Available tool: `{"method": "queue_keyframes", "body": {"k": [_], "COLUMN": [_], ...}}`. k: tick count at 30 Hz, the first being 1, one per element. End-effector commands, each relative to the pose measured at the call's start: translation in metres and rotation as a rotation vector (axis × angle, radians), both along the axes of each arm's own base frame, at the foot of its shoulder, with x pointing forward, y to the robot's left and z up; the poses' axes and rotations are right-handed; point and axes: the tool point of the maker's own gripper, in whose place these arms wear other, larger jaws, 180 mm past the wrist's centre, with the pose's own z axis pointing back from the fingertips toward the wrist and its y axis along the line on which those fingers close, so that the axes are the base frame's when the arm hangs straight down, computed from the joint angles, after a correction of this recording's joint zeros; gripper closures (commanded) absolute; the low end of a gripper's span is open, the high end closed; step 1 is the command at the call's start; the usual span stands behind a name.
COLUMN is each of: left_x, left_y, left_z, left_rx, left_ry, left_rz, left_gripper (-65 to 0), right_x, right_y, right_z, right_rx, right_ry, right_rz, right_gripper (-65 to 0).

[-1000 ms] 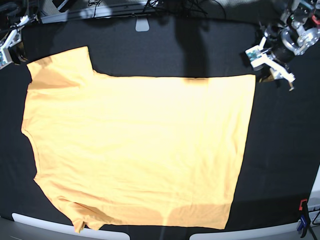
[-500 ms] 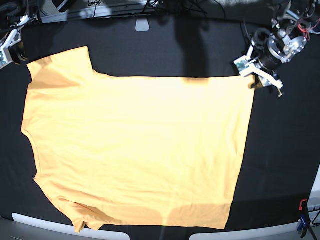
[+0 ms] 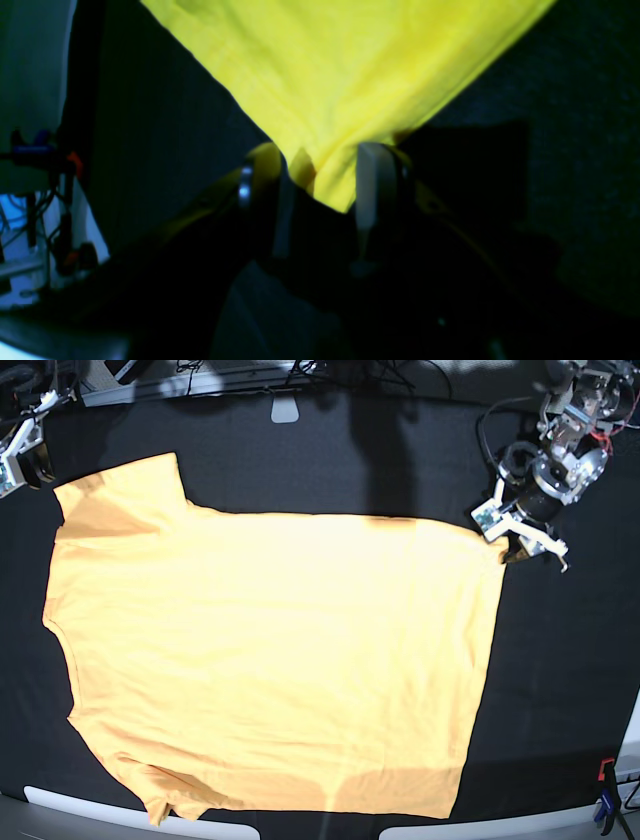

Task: Layout the t-shirt on the table in an organized manner, then fold the t-shirt properly
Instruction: 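Move the right gripper to the shirt's shoulder corner and grasp it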

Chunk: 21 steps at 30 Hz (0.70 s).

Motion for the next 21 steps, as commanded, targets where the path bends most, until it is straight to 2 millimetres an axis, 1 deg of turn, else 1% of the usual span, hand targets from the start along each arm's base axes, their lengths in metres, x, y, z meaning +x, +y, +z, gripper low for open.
{"method": "queue_keyframes", "body": {"k": [1,5,8,15,16,18,20,21], "left_x": [-0.003,-0.018,-0.026,-0.026,-0.025,-0.022,-0.022,-0.022], "left_y": [0.008,-0.001,-0.004,-0.006,-0.006,-0.005,-0.005,-0.004], "left_z": [-0.004,-0.015,-0.021,-0.02,-0.02,-0.018,-0.018,-0.019], "left_rx": [0.027,-0.004,-0.007,-0.009,-0.009,-0.006,-0.004,0.0], "left_ry": [0.031,0.108,0.158,0.161,0.158,0.152,0.153,0.156], "left_rz": [-0.001,-0.07,-0.102,-0.117,-0.117,-0.115,-0.113,-0.109], "left_gripper": [-23.2,-21.5,-21.5,-21.5,-20.1,-12.1,-1.5,0.0], "right_x": [0.006,0.006,0.006,0.006,0.006,0.006,0.006,0.006], "right_y": [0.002,0.002,0.002,0.002,0.002,0.002,0.002,0.002], "right_z": [0.007,0.007,0.007,0.007,0.007,0.007,0.007,0.007], "right_rx": [-0.004,-0.004,-0.004,-0.004,-0.004,-0.004,-0.004,-0.004], "right_ry": [-0.028,-0.028,-0.028,-0.028,-0.028,-0.028,-0.028,-0.028], "right_rz": [0.017,0.018,0.018,0.018,0.018,0.018,0.018,0.018], "right_gripper": [-11.1,-11.1,-11.1,-11.1,-11.1,-11.1,-11.1,-11.1]}}
